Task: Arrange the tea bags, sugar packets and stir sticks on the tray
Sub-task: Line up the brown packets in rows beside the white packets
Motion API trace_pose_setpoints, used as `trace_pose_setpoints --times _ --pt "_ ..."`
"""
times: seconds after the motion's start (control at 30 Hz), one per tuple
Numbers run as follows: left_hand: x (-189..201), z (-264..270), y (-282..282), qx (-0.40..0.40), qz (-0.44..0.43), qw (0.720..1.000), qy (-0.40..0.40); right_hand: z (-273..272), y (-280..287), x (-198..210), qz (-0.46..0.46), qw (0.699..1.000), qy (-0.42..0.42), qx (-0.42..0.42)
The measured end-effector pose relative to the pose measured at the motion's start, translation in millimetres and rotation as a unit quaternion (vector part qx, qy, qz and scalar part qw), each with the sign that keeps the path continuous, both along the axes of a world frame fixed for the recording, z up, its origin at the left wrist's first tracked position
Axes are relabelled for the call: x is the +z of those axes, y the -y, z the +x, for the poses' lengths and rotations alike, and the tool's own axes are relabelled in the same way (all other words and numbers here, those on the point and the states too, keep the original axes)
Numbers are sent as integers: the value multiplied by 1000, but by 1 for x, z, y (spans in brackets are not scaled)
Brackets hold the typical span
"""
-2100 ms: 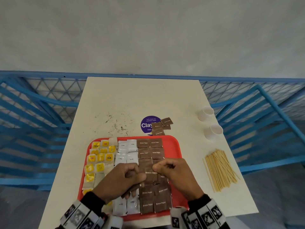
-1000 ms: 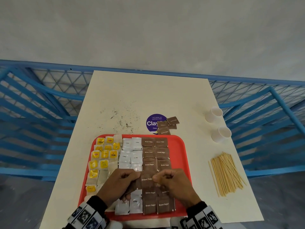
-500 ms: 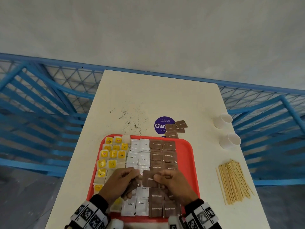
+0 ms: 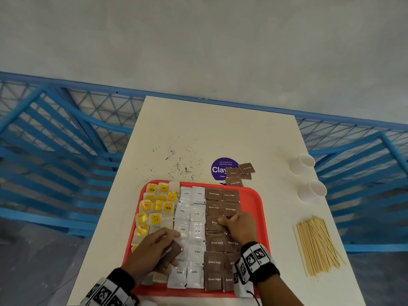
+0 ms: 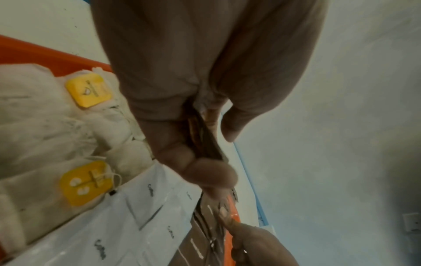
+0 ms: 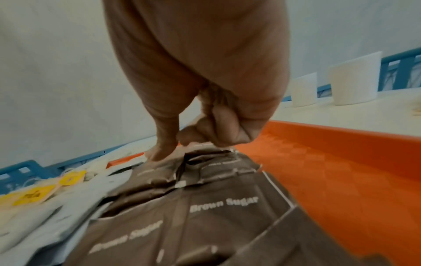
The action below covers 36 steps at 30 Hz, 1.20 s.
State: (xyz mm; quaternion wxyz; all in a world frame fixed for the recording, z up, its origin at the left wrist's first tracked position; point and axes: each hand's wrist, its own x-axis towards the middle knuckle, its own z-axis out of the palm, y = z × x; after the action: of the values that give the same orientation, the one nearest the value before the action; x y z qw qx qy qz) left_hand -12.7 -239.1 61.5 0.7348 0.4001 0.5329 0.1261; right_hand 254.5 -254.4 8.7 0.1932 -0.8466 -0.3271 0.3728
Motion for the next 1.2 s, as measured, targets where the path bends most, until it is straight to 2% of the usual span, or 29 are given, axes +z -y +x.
trace_pose_setpoints --times 0.1,0.17,0.27,0.37,0.4,0.47,0.53,0.57,0.6,0.7,0.8,0.93,1.03,1.2 --pt "10 11 -2 18 12 999 26 -8 9 27 75 997 12 -9" --pt "18 24 -3 23 25 998 50 -19 21 52 105 994 -25 21" --pt "29 47 -1 -51 102 992 52 -41 41 89 102 978 -132 124" --pt "35 67 3 -99 146 984 41 -48 57 102 149 961 -161 171" --pt "36 71 3 -93 130 986 42 -47 61 103 164 961 -153 160" --pt "39 74 3 -76 44 993 78 -43 68 109 186 966 -137 115" --pt "45 74 3 -61 -36 990 118 -37 75 112 202 961 -182 58" --pt "49 74 4 -57 -48 990 120 -35 78 113 199 957 -207 41" --pt "52 73 5 -60 -35 992 106 -32 79 112 200 955 -217 30" --pt "57 74 9 -73 77 993 48 -23 84 106 218 953 -210 10" --pt "57 74 9 -63 133 989 22 -20 86 101 223 938 -265 -12" --pt "60 75 11 -95 144 985 19 -22 79 100 249 937 -244 -21" --pt "59 76 11 -59 129 990 23 -23 76 100 261 938 -225 -30" --pt "56 74 15 -18 89 995 46 -19 80 93 259 932 -240 -81"
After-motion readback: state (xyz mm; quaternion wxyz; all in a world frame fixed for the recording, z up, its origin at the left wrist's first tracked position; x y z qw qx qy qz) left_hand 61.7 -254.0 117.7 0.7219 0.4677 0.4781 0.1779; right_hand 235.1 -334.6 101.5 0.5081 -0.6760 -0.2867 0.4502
